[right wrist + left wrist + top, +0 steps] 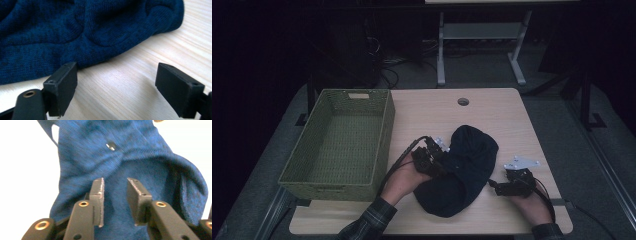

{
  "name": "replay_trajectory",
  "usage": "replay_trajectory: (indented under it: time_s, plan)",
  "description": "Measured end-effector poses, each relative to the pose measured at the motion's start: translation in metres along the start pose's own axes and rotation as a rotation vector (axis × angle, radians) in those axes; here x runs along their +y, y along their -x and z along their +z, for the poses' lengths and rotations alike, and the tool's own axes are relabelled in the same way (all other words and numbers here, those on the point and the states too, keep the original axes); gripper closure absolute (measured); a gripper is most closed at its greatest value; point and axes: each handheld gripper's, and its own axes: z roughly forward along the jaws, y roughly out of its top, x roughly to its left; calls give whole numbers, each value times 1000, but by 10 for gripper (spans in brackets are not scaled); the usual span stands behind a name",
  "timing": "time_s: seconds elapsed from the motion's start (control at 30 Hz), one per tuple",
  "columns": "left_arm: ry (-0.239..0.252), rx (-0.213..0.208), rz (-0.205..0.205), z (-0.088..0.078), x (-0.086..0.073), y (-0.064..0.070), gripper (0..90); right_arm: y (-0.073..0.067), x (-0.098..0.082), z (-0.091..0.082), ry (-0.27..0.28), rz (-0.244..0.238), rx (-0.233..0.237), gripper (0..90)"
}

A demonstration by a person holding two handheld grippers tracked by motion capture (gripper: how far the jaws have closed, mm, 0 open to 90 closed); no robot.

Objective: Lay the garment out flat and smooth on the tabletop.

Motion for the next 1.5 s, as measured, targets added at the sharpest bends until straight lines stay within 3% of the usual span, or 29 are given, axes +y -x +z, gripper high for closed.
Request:
replay_trajectory:
  time_s: [0.13, 0.17, 0.3, 0.43, 0.57, 0.7, 0.9, 1.13, 1.3, 1.43, 1.5]
  plan:
    - [25, 23, -7, -7, 6, -10, 614, 0, 3, -8, 31, 4, -10, 283]
    - [26, 26, -10, -7, 8, -13, 609, 1, 3, -10, 42, 7, 9, 365]
    - [48, 48, -18, -6, 18, -23, 586, -2, 6, -15, 67, 21, 76, 555]
    - [60, 57, -28, -2, 27, -32, 591, -9, 9, -16, 56, 0, 140, 741]
    - [86, 29, -26, 0, 36, -31, 755, -15, 12, -15, 57, 2, 196, 894]
    - [77, 3, 6, 8, 45, -29, 887, -23, 16, -12, 57, 0, 225, 898]
    - [53, 37, 27, 27, 53, -33, 897, -32, 23, 0, 45, -1, 240, 898]
    - [22, 50, -29, 52, 49, -47, 897, -34, 22, 11, -16, -20, 229, 899]
    - [-14, 65, -65, 65, 43, -56, 898, -33, 21, 13, -15, -10, 235, 899]
    - [-22, 90, -46, 68, 41, -60, 898, -32, 22, 13, -23, -18, 238, 899]
    - [-8, 79, -68, 70, 40, -61, 899, -31, 22, 13, -25, -20, 236, 900]
